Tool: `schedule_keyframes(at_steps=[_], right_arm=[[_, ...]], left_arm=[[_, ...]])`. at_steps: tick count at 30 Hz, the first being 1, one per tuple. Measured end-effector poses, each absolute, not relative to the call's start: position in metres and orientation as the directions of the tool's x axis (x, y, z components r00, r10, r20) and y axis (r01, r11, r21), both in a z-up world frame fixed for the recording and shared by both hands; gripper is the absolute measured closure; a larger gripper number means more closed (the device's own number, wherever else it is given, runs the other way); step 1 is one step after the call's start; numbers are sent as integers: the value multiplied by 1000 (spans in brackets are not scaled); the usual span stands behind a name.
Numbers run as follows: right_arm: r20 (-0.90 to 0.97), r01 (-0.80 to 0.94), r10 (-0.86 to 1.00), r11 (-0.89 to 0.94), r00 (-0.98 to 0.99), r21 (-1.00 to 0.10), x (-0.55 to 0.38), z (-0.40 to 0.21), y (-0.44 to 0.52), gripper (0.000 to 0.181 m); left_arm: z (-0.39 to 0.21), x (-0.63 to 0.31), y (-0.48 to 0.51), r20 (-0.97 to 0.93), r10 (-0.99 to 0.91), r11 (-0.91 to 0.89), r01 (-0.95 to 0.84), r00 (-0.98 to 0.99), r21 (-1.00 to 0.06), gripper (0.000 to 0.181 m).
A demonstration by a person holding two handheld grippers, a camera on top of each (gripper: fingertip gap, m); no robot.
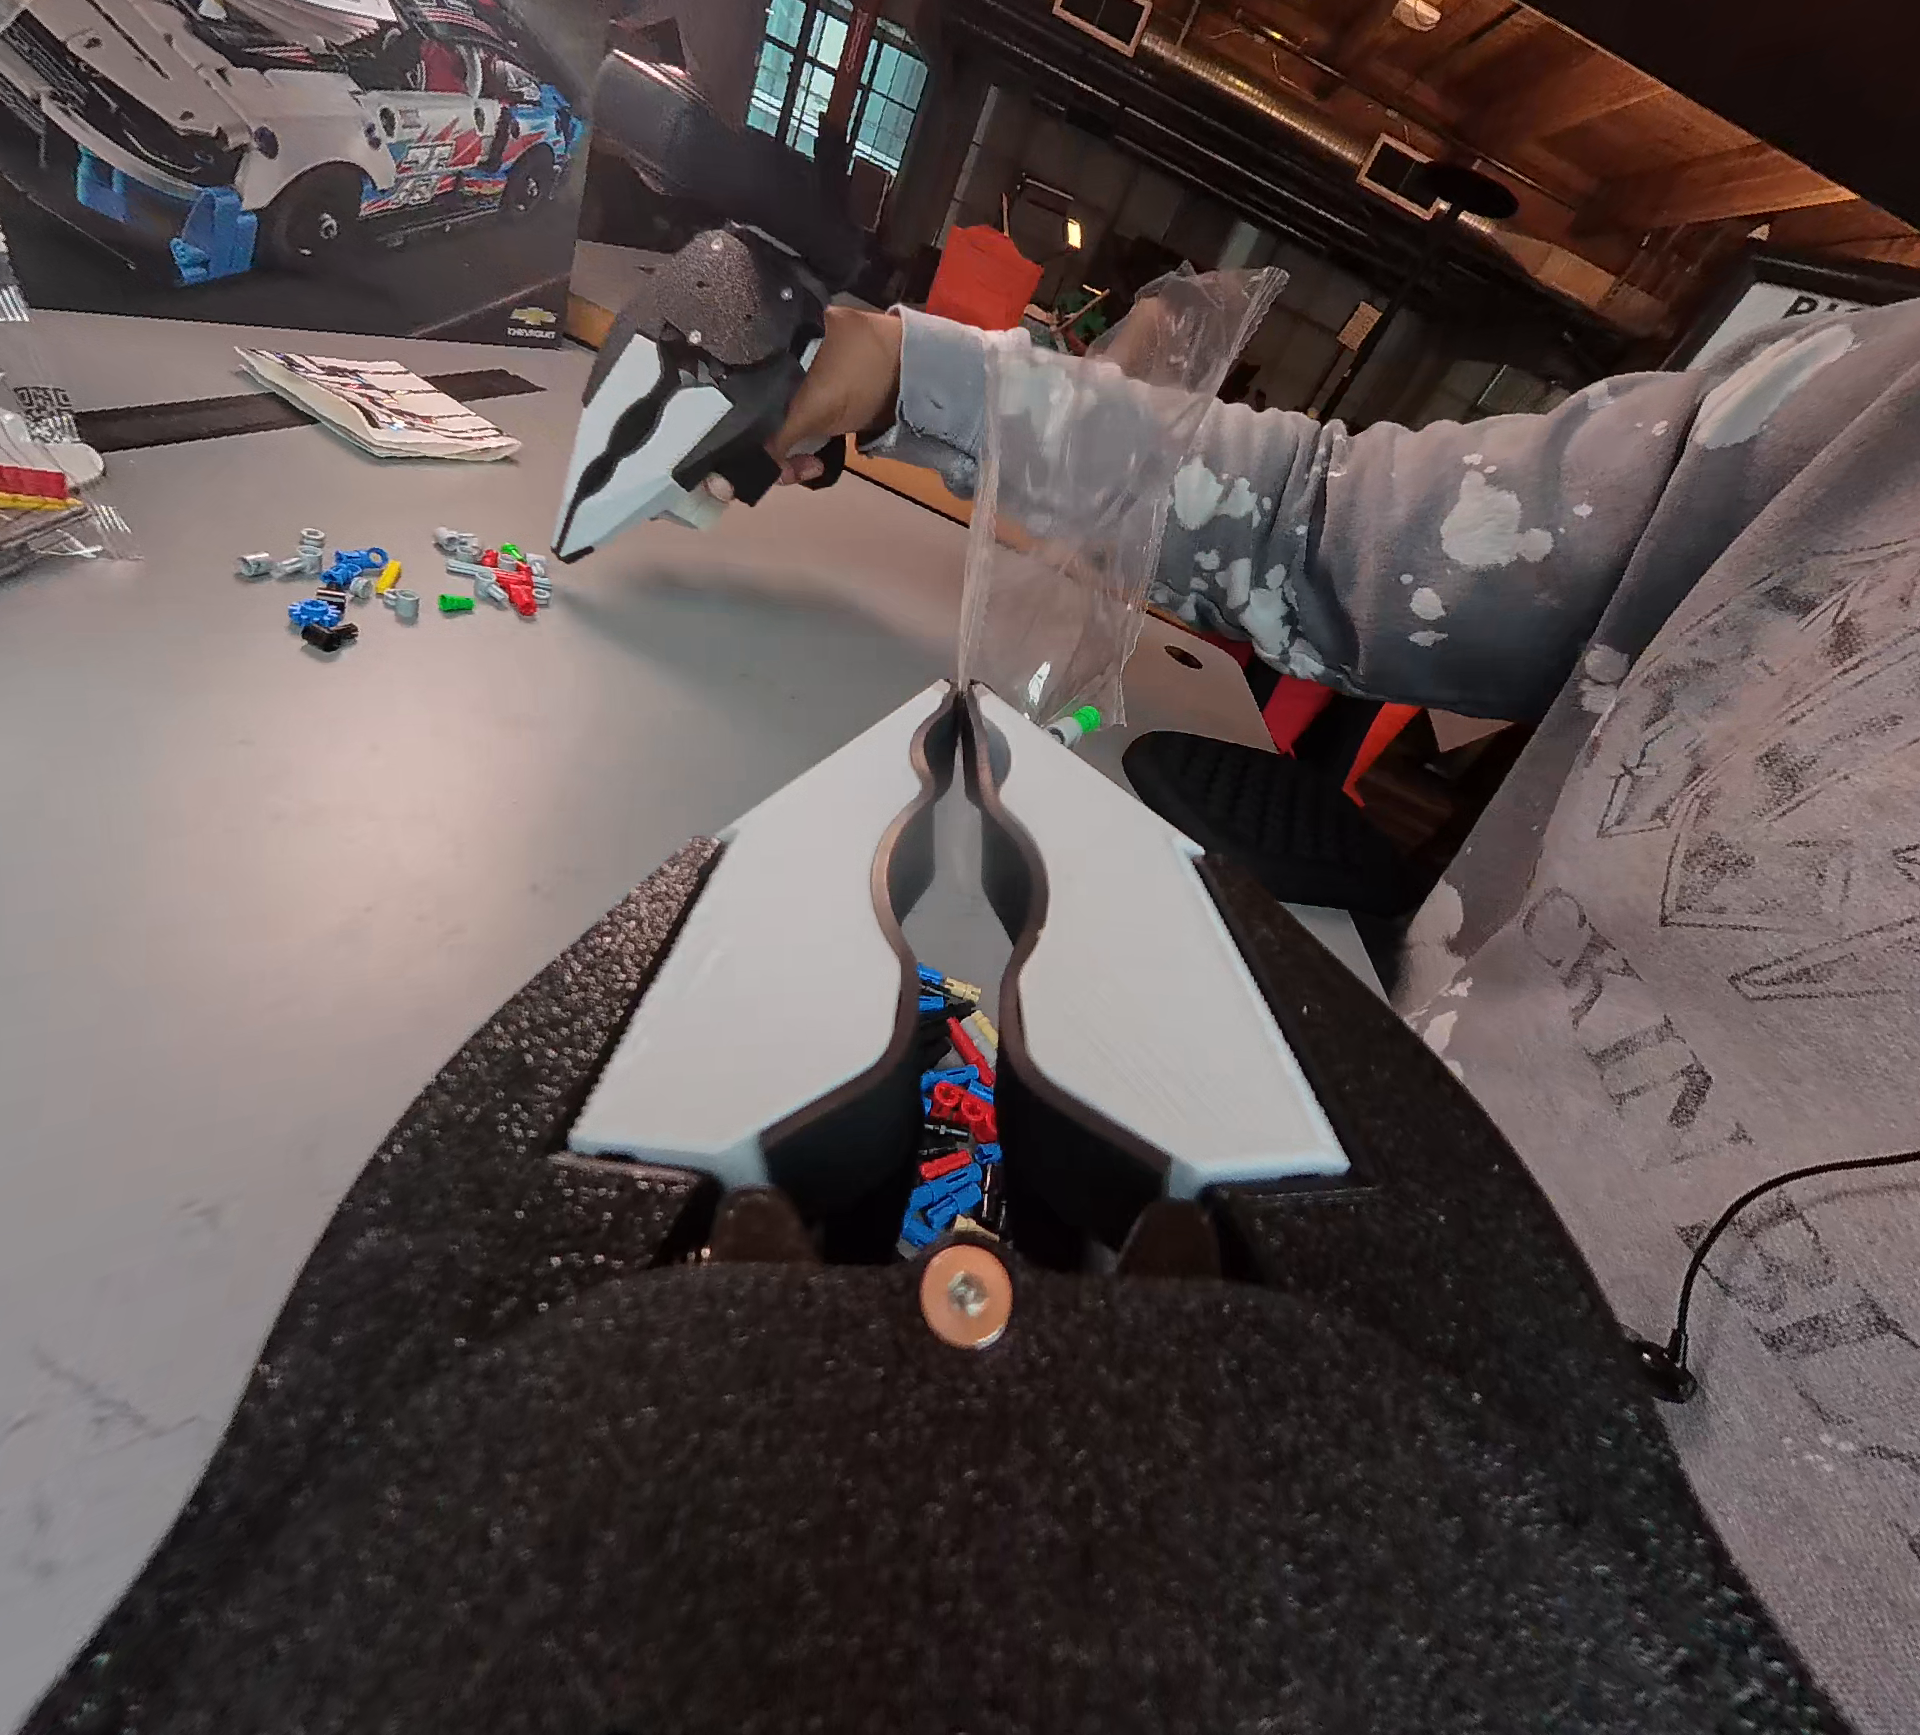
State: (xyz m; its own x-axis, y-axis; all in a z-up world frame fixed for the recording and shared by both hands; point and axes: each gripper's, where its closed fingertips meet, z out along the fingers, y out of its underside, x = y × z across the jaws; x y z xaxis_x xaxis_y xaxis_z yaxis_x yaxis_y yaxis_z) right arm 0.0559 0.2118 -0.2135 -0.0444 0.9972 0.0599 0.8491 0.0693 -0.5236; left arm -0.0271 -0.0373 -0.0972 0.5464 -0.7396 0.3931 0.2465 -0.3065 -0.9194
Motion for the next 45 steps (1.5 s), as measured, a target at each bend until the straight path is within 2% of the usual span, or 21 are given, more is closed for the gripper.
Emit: schedule_keyframes(at_steps=[1,10,17,20,25,29,32,37,41,45], right_arm=[[50,844,998,58,-37,-533,57,-215,209,178],[59,817,997,-2,44,-577,46,-223,213,169],[83,829,996,21,31,-558,49,-222,211,178],[94,816,996,60,-7,-575,53,-192,209,178],[259,662,966,188,10,-725,20,-88,219,178],[346,569,938,276,16,-775,-33,-22,229,178],[362,571,932,297,1,-765,-76,-7,239,178],[319,587,945,296,-68,-754,-120,-24,238,174],[255,472,967,235,-22,-850,-120,-9,233,162],[235,325,972,217,18,-921,-91,16,214,159]], left_arm=[[-97,-27,-37,394,-740,-307,247,546,-919,181],[-97,-27,-37,390,-737,-304,245,552,-921,181],[-97,-27,-38,390,-740,-305,244,548,-921,181],[-97,-27,-38,389,-741,-303,245,548,-921,181],[-97,-26,-38,395,-744,-307,249,540,-919,181],[-96,-27,-38,397,-743,-306,255,538,-917,181],[-95,-28,-38,398,-741,-303,259,542,-917,181],[-95,-27,-39,394,-743,-302,255,541,-919,181],[-94,-26,-40,390,-746,-297,253,540,-921,181],[-92,-30,-37,389,-730,-284,269,561,-920,181]])
